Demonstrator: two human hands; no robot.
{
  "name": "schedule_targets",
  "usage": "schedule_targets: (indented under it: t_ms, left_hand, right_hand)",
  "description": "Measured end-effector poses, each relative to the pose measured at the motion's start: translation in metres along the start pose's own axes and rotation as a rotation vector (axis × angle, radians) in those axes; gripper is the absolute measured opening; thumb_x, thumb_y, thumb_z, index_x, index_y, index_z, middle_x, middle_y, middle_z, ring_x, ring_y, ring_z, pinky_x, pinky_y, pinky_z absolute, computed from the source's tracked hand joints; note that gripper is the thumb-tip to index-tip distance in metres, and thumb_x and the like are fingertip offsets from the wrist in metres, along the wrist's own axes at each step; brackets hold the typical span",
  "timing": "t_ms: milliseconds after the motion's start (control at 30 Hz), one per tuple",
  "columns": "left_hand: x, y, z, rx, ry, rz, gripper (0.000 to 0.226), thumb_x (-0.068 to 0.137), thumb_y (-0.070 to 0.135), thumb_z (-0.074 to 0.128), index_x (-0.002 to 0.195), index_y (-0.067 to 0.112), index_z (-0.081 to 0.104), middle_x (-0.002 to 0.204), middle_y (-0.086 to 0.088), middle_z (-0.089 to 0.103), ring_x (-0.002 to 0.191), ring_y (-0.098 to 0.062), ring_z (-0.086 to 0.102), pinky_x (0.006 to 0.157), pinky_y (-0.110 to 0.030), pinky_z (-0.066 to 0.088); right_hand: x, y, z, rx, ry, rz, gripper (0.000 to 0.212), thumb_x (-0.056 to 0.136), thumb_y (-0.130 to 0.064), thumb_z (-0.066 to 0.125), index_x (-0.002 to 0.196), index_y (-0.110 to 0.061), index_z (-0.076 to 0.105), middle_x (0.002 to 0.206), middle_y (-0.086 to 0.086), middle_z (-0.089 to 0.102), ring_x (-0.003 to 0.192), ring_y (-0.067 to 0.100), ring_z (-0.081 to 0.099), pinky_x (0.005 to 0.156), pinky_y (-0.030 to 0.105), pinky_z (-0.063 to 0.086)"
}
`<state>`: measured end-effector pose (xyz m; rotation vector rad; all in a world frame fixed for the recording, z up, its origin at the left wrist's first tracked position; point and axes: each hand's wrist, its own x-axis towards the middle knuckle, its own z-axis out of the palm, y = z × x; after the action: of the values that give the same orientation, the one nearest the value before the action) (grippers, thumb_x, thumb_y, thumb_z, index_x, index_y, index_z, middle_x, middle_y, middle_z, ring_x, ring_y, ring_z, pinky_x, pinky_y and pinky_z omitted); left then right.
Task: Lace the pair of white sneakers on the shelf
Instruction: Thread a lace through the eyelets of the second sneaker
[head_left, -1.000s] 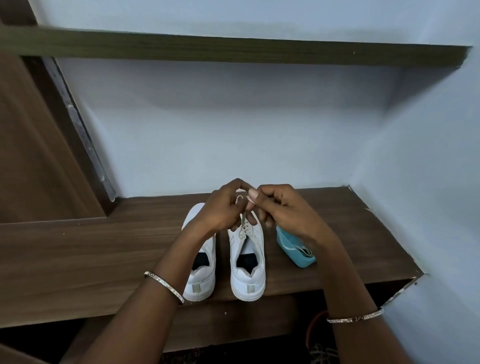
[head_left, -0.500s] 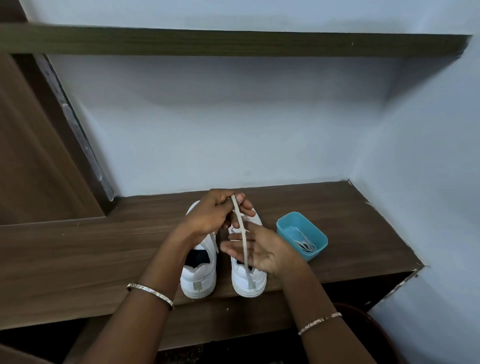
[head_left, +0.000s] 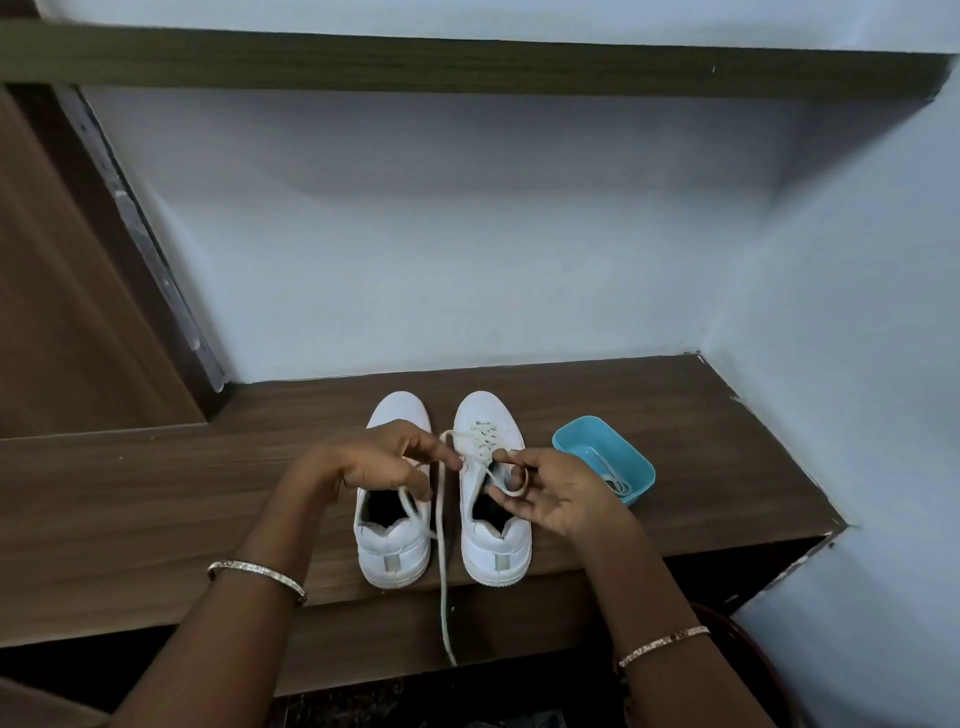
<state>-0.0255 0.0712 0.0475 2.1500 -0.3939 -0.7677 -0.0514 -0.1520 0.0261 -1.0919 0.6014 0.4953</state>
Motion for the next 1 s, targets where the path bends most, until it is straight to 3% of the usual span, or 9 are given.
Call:
schedule_targets:
  t_ms: [67,133,233,333,433,533,833,933,1000]
  left_hand:
    - [0.006,0.003,0.01,-0.236,0.126,-0.017,0.023,0.086,0.016,0.074,0.109,0.016,0.077,0.111,0.003,0.075,0.11,-0.009,0.065,0.093,-0.023,0.047]
    - [0.02,0.0,0.021,-0.493,0.31,-0.033,0.025,0.089,0.03,0.072,0.097,0.007,0.079,0.102,-0.004,0.077,0.101,-0.015,0.07,0.092,-0.027,0.052]
    - [0.036,0.0,0.038,-0.749,0.475,-0.081,0.017,0.095,0.017,0.067,0.091,0.001,0.069,0.089,-0.014,0.074,0.078,-0.02,0.072,0.071,-0.026,0.059]
    - [0.046,0.009,0.046,-0.796,0.478,-0.184,0.006,0.099,0.006,0.057,0.098,0.003,0.062,0.073,-0.009,0.065,0.058,-0.015,0.061,0.05,-0.023,0.051]
    - [0.048,0.016,0.048,-0.629,0.41,-0.204,0.021,0.099,0.017,0.06,0.093,-0.001,0.07,0.064,-0.005,0.06,0.047,-0.011,0.037,0.038,-0.019,0.029]
    - [0.047,0.022,0.048,-0.505,0.395,-0.135,0.027,0.097,0.018,0.063,0.075,0.005,0.072,0.058,-0.001,0.059,0.04,-0.008,0.037,0.037,-0.015,0.028]
    - [0.048,0.018,0.044,-0.291,0.268,0.001,0.03,0.103,0.037,0.052,0.089,0.022,0.074,0.061,0.014,0.053,0.049,-0.004,0.039,0.05,-0.019,0.031]
    - [0.057,0.005,0.047,-0.048,0.449,0.12,0.011,0.091,0.033,0.07,0.087,0.024,0.073,0.078,0.011,0.067,0.073,-0.005,0.058,0.071,-0.027,0.045]
    - [0.061,-0.001,0.051,0.052,0.593,0.158,0.006,0.088,0.028,0.074,0.086,0.024,0.071,0.082,0.012,0.067,0.075,-0.002,0.059,0.071,-0.028,0.042]
  right_hand:
    - [-0.006,0.0,0.0,-0.331,0.082,-0.13,0.014,0.093,-0.007,0.065,0.101,0.002,0.073,0.067,0.006,0.052,0.052,0.008,0.045,0.06,0.027,0.058]
    - [-0.008,-0.001,-0.002,-0.654,0.126,-0.3,0.015,0.092,-0.015,0.069,0.102,-0.005,0.076,0.078,0.005,0.064,0.063,0.009,0.054,0.053,0.021,0.05]
    - [-0.008,-0.006,-0.004,-1.093,0.119,-0.534,0.016,0.091,-0.028,0.072,0.097,-0.014,0.079,0.092,0.0,0.073,0.082,0.012,0.064,0.067,0.026,0.054]
    - [-0.009,-0.012,-0.005,-1.393,0.094,-0.684,0.021,0.091,-0.037,0.071,0.091,-0.018,0.079,0.082,-0.004,0.07,0.076,0.01,0.061,0.072,0.03,0.049]
    - [-0.01,-0.017,-0.007,-1.35,-0.017,-0.761,0.021,0.094,-0.035,0.067,0.089,-0.016,0.076,0.079,0.002,0.068,0.069,0.01,0.054,0.066,0.03,0.042]
    - [-0.006,-0.021,-0.009,-1.335,-0.104,-0.805,0.021,0.097,-0.032,0.062,0.092,-0.016,0.074,0.078,0.002,0.067,0.066,0.009,0.052,0.063,0.029,0.038]
    - [0.032,-0.017,-0.013,-1.168,0.216,-0.954,0.018,0.097,-0.033,0.06,0.088,-0.021,0.07,0.081,-0.007,0.07,0.078,0.014,0.063,0.07,0.034,0.048]
    - [0.04,-0.007,-0.013,-1.002,0.121,-0.829,0.02,0.098,-0.032,0.06,0.093,-0.017,0.072,0.084,-0.003,0.074,0.084,0.018,0.069,0.081,0.044,0.055]
    - [0.042,-0.003,-0.012,-0.898,0.088,-0.746,0.022,0.099,-0.032,0.059,0.094,-0.016,0.073,0.08,0.002,0.076,0.082,0.019,0.072,0.084,0.043,0.057]
